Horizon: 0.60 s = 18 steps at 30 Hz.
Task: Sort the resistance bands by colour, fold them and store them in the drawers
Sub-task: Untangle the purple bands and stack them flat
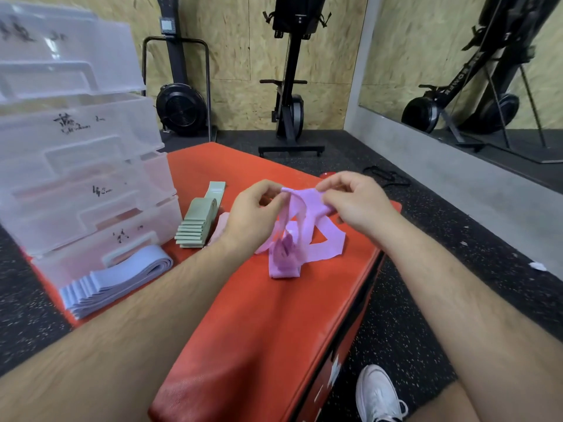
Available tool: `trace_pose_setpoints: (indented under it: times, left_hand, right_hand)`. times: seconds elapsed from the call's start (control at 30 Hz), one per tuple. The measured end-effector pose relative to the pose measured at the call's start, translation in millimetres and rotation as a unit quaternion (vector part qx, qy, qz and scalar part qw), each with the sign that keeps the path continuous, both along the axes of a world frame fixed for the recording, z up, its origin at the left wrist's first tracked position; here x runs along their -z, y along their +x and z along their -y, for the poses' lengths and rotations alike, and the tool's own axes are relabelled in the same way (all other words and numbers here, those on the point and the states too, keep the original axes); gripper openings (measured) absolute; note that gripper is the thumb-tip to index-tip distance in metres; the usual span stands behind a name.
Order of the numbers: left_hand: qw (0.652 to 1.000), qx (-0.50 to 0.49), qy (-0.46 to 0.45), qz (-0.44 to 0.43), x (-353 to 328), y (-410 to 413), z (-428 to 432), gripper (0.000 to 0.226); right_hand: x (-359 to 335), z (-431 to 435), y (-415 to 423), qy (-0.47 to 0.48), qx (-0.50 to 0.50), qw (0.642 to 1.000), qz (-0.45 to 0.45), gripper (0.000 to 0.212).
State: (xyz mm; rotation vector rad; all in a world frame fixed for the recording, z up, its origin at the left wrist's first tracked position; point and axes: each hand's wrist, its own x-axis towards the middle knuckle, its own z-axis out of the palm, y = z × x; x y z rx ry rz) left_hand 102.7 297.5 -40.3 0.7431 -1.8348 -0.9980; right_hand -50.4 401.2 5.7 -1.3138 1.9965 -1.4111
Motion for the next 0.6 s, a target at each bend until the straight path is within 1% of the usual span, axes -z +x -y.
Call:
trace_pose_setpoints:
  times: [0.07, 0.1, 0.13, 0.17, 0.2, 0.23, 0.27, 0.3, 0.37, 0.43, 0.53, 0.6]
  left_hand:
    - [1.0, 0.003, -0.013, -0.006, -4, 1, -3, 0.01]
    - [1.0, 0.002, -0.015, -0.008, -5, 1, -3, 0.009]
    - [1.0, 0.002, -0.013, -0.013, -6, 1, -3, 0.01]
    - [1.0, 0.003, -0.004, -0.024, -7, 1, -2, 0.012]
    - [0.999, 0.005, 0.01, -0.037, -8, 1, -2, 0.012]
    - [0.998, 0.004, 0.025, -0.05, -10, 3, -1, 0.012]
    - [0.997, 0.005, 0.039, -0.063, -12, 4, -1, 0.012]
    - [0.995, 0.01, 0.053, -0.078, -15, 6, -1, 0.01]
    - [0.99, 0.026, 0.088, -0.107, -20, 10, -2, 0.007]
    - [0.983, 0.039, 0.121, -0.132, -23, 14, -5, 0.007]
    - [0.974, 0.05, 0.146, -0.165, -24, 19, -4, 0.008]
    - [0.973, 0.069, 0.157, -0.155, -23, 23, -1, 0.015]
  right_hand:
    - [5, 1, 0, 0.054, 0.01, 0.998, 0.004, 0.022]
    - [5, 2, 0, 0.054, 0.012, 0.998, 0.029, 0.019]
    - [4, 4, 1, 0.033, 0.008, 0.997, 0.075, 0.015]
    - [2, 6, 2, -0.004, -0.005, 0.99, 0.139, 0.012]
    - [-1, 8, 4, -0.051, -0.024, 0.976, 0.209, 0.015]
    - [-3, 10, 5, -0.092, -0.043, 0.958, 0.267, 0.024]
    - [-4, 13, 6, -0.118, -0.059, 0.945, 0.299, 0.036]
    - [-4, 14, 6, -0.129, -0.071, 0.942, 0.303, 0.05]
    - [1, 16, 11, -0.116, -0.091, 0.95, 0.274, 0.075]
    - [7, 17, 18, -0.074, -0.105, 0.961, 0.246, 0.09]
    - [14, 20, 27, -0.019, -0.092, 0.979, 0.181, 0.095]
    - [15, 24, 31, -0.027, -0.082, 0.981, 0.173, 0.089]
